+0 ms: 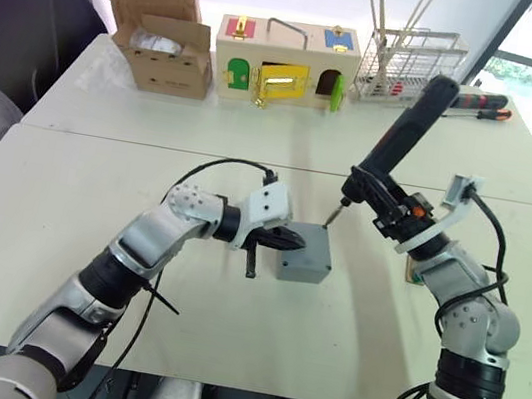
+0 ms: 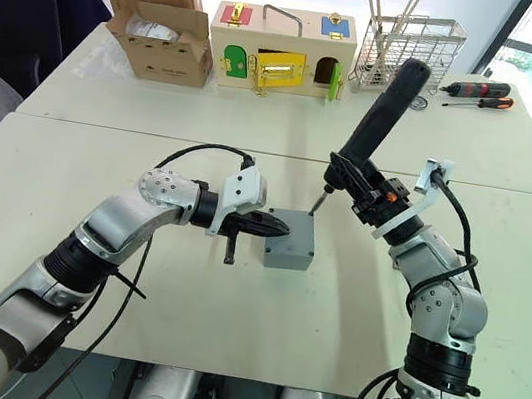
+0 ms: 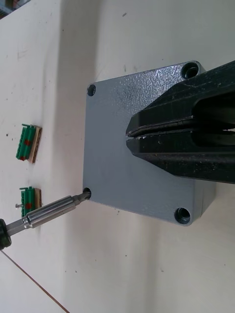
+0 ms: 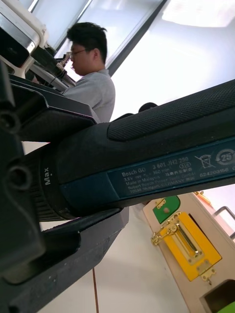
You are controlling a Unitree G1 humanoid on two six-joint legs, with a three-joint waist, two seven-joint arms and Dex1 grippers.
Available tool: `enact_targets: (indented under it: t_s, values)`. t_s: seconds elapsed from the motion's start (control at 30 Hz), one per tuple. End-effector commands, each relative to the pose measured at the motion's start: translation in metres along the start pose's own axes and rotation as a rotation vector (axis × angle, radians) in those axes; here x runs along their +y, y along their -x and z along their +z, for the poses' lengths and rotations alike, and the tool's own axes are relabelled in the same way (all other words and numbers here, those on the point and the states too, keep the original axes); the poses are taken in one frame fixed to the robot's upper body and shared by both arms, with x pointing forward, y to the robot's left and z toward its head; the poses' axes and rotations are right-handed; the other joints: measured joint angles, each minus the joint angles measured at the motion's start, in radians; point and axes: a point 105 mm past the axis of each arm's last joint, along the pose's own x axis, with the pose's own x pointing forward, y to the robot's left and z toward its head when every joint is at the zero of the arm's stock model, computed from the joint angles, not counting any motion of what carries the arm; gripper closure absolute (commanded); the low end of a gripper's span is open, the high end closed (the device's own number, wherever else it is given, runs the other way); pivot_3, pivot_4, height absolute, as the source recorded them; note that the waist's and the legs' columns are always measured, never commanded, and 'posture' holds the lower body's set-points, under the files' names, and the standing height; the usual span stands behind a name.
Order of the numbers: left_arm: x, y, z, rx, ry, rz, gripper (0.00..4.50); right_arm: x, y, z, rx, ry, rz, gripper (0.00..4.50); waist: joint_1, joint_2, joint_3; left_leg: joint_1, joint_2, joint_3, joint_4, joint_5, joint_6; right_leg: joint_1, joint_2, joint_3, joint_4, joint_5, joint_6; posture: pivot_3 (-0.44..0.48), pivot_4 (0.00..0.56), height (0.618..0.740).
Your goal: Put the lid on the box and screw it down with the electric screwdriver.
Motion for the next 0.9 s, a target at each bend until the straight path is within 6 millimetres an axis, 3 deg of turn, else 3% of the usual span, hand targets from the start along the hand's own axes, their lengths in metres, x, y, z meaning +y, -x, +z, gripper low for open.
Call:
enact_targets:
  t_s: [0.03,0.27,0.5,0.9]
  values:
    - [-0.003,-0.001,-0.004,0.008,0.004,0.000,4.50,0.012,-0.002,-0.017,0.105,0.095,0.046,2.70,0.000,-0.001,-0.001,0.001,0.000,0.000,0.000,-0.001,0.002,0.000,0.000,0.000,0.000,0.000,0.000,0.000,0.150,0.728]
    - [-0.004,-0.002,-0.013,0.031,0.025,0.002,4.50,0.037,-0.005,-0.038,0.188,0.202,0.138,2.70,-0.001,-0.008,-0.005,0.004,0.001,0.000,-0.001,-0.002,0.004,0.003,0.000,0.000,0.000,0.000,0.000,0.000,0.150,0.728]
    - [-0.008,-0.003,-0.018,0.046,0.029,-0.004,4.50,0.031,-0.008,-0.050,0.180,0.174,0.110,2.70,-0.003,-0.018,-0.015,0.009,0.004,0.000,-0.002,-0.003,0.005,0.008,0.001,0.000,-0.001,-0.001,-0.001,0.000,0.150,0.728]
    - [-0.009,-0.005,-0.021,0.049,0.037,-0.002,4.50,0.025,0.007,-0.073,0.241,0.177,0.073,2.70,-0.004,-0.019,-0.025,0.010,0.005,0.000,-0.002,-0.005,0.007,0.010,0.001,0.000,-0.002,-0.002,-0.002,0.000,0.150,0.728]
